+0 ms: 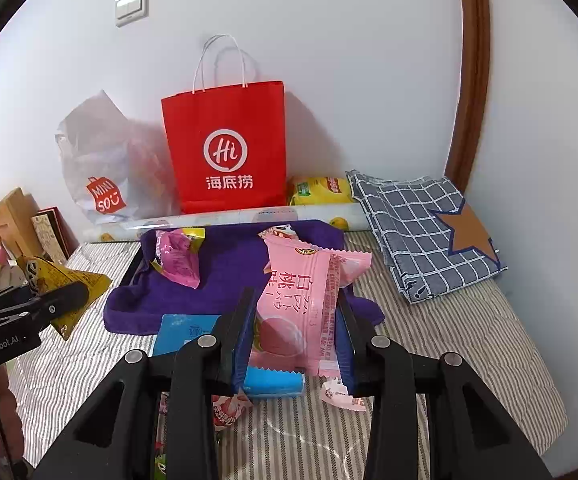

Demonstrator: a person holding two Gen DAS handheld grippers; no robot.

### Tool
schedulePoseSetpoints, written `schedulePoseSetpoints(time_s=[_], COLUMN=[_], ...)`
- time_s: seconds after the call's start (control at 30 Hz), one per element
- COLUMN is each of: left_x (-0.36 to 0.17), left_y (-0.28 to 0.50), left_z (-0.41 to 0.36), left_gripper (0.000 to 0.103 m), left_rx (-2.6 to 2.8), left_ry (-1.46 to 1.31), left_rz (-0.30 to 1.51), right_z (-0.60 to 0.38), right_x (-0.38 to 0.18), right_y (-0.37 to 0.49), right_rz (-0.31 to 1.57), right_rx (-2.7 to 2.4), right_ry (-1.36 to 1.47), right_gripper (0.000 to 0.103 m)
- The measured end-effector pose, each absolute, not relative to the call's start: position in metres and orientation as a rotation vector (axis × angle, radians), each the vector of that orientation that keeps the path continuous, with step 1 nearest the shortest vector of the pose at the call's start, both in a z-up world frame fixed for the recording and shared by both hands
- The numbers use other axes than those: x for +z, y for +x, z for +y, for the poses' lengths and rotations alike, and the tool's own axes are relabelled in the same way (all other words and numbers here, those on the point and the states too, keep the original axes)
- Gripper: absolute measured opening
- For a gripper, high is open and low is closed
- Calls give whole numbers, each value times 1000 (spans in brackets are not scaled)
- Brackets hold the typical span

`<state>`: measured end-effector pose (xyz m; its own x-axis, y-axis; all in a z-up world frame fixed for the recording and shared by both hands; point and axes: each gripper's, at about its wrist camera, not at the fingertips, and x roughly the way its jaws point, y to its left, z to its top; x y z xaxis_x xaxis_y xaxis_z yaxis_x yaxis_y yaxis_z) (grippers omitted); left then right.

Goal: Organize snacks
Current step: 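Lift and carry the yellow bag and pink candy toward the purple towel with both tools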

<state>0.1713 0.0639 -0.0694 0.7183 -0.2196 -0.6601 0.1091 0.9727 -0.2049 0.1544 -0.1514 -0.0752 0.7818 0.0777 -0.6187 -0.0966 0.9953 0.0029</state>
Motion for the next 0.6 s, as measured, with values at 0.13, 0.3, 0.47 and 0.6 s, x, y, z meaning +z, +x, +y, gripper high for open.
schedulePoseSetpoints(time_s=[0.13, 0.3, 0.47, 0.6], left_x=[-72, -74, -75, -77], left_y=[174, 178, 183, 186], left_z=[65, 65, 65, 64], left_gripper=[50, 50, 50, 50], left_rx=[-184, -186, -183, -179], left_ry=[-159, -158, -154, -152], left_rz=[751, 754, 755, 756], right_z=[-151, -152, -153, -155], right_x=[-77, -79, -81, -82], right_y=[158, 164, 170, 174], right_rz=[669, 675, 678, 678], right_rx=[91, 88, 87, 89], right_ry=[-31, -32, -27, -23], right_gripper=[36, 36, 36, 36])
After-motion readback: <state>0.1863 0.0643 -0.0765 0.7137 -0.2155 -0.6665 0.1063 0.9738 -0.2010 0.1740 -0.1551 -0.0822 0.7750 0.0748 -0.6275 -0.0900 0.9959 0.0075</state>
